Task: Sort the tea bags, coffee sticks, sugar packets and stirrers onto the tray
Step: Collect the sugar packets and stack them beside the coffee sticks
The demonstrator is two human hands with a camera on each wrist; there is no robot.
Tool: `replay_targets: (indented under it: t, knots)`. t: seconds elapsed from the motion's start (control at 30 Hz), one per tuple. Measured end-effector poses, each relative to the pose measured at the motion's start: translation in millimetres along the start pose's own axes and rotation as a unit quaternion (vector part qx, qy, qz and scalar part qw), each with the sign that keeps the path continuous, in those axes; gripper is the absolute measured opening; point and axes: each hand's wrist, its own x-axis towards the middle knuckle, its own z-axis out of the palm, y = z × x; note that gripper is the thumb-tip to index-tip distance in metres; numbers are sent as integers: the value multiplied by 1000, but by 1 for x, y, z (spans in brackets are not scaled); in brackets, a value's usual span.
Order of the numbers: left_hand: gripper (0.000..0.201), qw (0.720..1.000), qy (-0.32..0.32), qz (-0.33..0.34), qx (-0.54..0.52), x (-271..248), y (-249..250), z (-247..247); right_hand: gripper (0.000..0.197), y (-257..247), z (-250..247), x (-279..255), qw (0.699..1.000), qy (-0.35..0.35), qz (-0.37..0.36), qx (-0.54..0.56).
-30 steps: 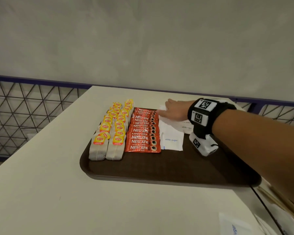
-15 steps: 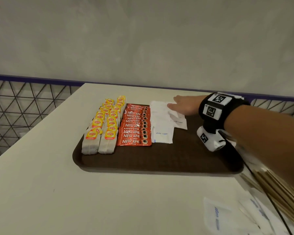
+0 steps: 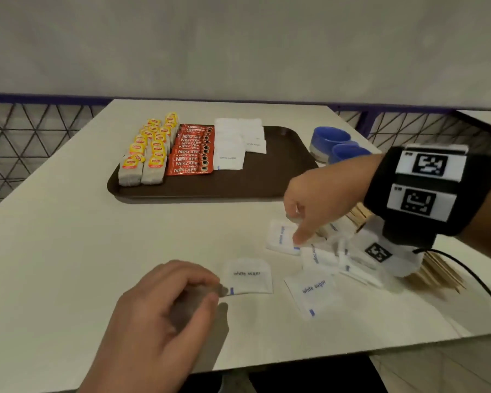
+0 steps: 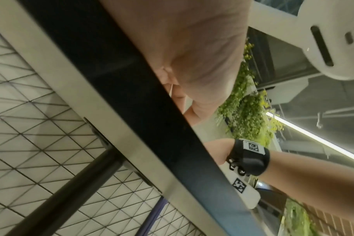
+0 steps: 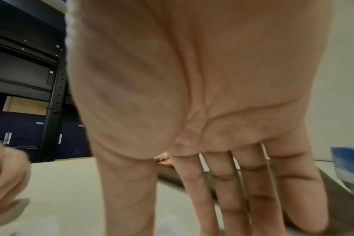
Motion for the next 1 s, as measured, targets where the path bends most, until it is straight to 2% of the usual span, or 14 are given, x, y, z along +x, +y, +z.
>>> replay_targets:
  t: [0.07,0.13,0.23,0.3,0.37,0.47,0.57,0.7,0.87,0.93,1.0]
  knots:
    - [8,999,6,5,51,-1,5,3,56,-2,15,-2,999,39,13,27]
    - [12,997,7,-28,77,-2,4,4,51,-6,21,-4,996,73,20,53]
    - [35,987,-17,-67,143,0,1,8,43,-12,24,-6,989,90,15,115]
    - [46,978,-42,-70,190,1,2,9,32,-15,25,-10,981,114,5,154]
    - [49,967,-74,-66,235,0,6,11,23,-18,26,-14,972,143,-9,187]
    - [44,956,-96,-42,275,-1,9,12,28,-24,29,-26,951,185,-31,247]
    - [33,964,-75,-44,250,-2,7,10,27,-29,34,-49,903,218,-69,363]
    - [24,971,-54,-54,225,-3,7,9,13,-37,54,-63,803,201,-108,551]
    - [39,965,-71,-43,250,-4,10,9,32,-29,54,-47,712,138,-76,684]
    - [44,964,-74,-43,254,-4,8,9,38,-16,38,-38,686,140,-66,710]
    - [42,967,-84,-57,232,-4,8,9,32,-2,19,-24,669,166,-49,723]
